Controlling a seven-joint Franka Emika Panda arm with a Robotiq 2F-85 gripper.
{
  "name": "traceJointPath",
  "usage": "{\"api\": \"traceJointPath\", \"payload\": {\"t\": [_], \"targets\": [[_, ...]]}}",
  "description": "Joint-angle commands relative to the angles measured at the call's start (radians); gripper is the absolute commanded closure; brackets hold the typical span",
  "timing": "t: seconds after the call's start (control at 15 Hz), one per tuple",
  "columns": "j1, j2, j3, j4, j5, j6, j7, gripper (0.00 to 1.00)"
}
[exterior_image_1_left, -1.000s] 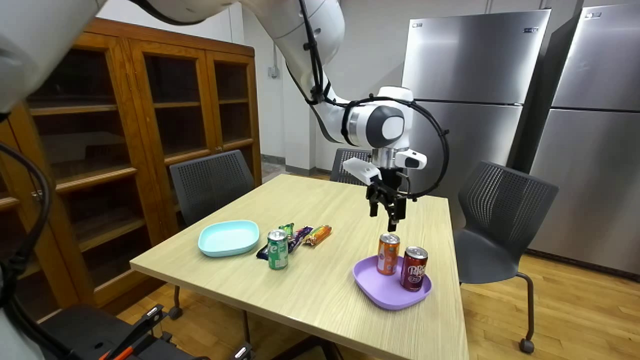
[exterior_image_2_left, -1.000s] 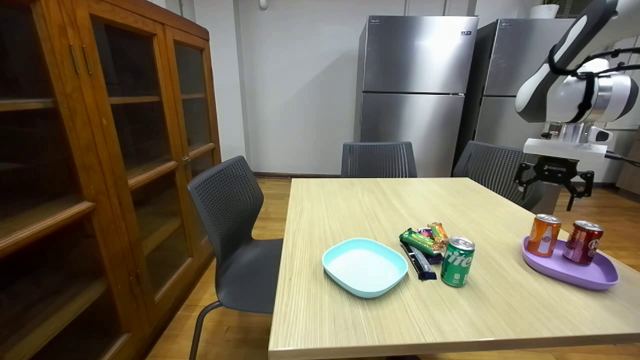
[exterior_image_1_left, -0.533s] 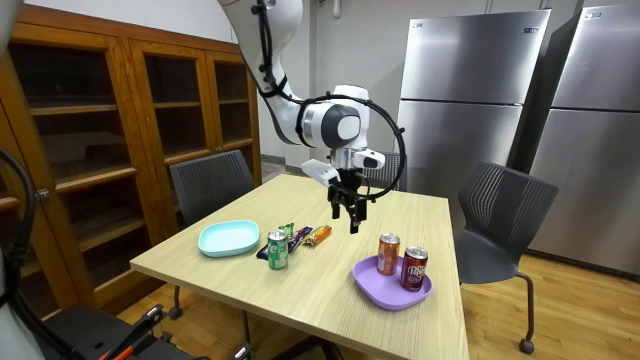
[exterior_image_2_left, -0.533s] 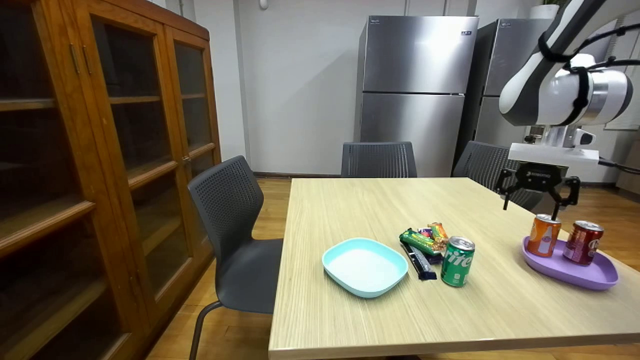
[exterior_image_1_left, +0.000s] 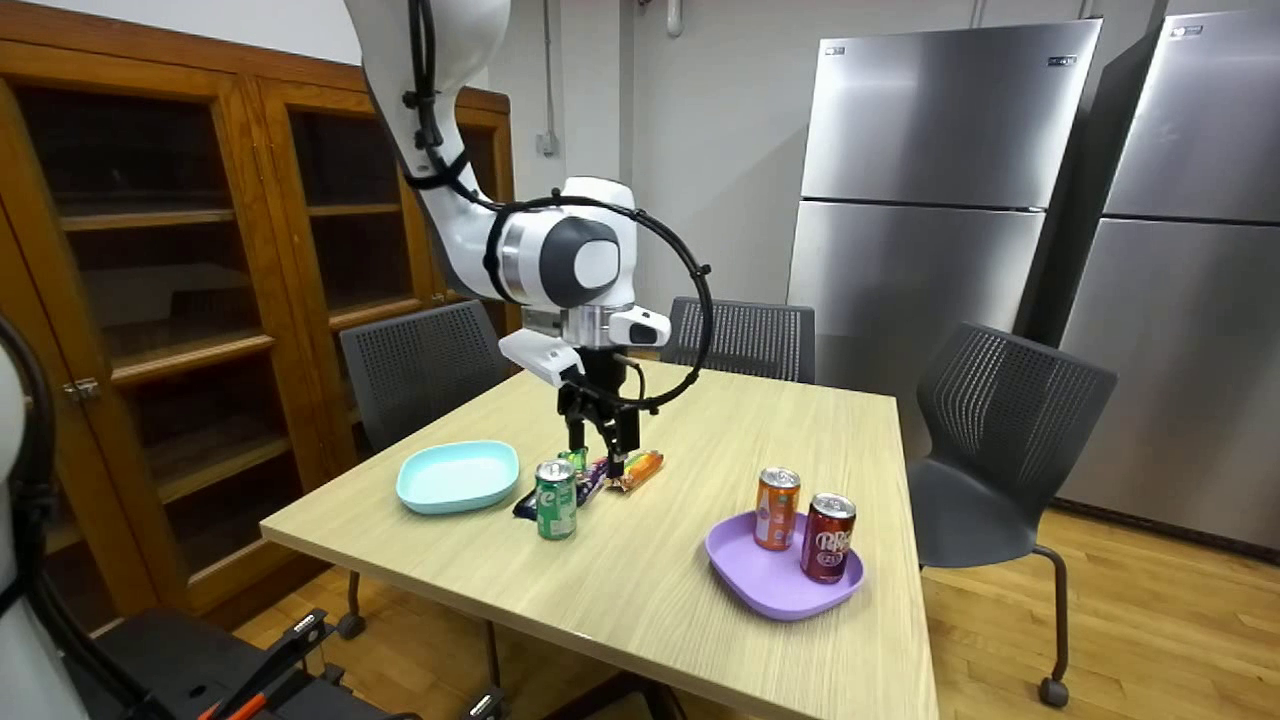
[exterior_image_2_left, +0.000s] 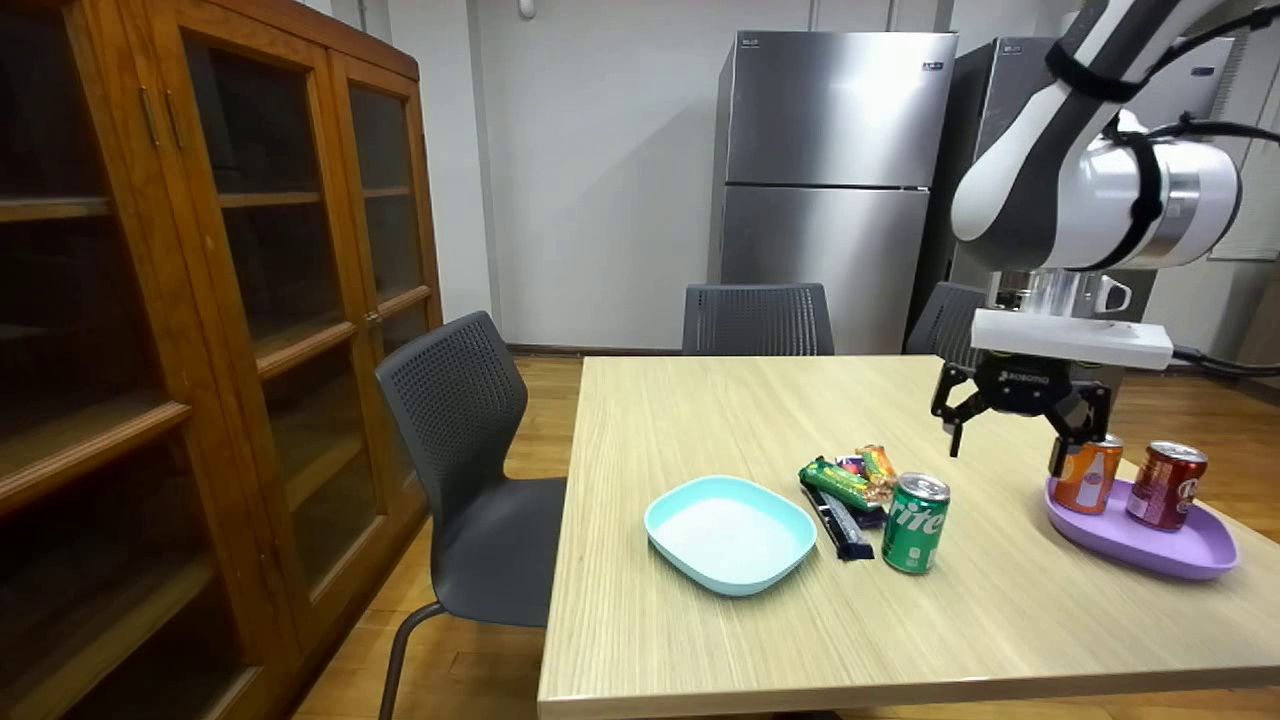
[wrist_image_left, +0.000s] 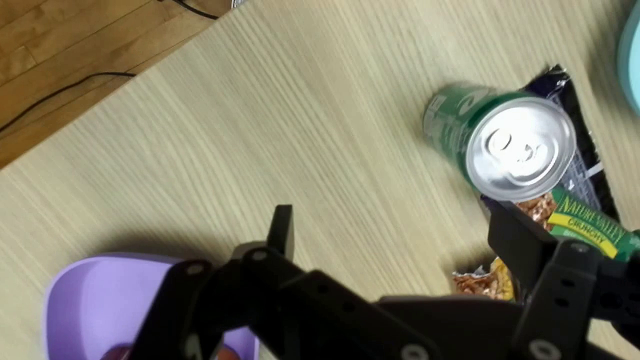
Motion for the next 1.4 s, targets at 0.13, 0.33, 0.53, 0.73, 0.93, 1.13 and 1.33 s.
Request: {"api": "traceJointPath", "payload": {"t": [0.13,0.33,0.53,0.73,0.93,1.13,1.33], "targets": [[0.007,-0.091,0.066,-0.116,0.000,0.036,-0.071,0.00],[0.004,-0.088,0.098,-0.124,0.010,0.043,-0.109,0.00],[0.003,-0.069,0.116,-0.114,0.011,0.043,-0.139,0.00],[0.007,-0.042,0.122,-0.096,-0.001,0.051,-0.158,0.00],[0.009,-0.014,0.122,-0.081,-0.009,0.064,-0.171,0.00],[0.004,0.017,0.124,-0.056,-0.004,0.066,-0.193,0.00],[0.005,0.047,0.122,-0.029,-0.010,0.072,-0.207,0.00]]}}
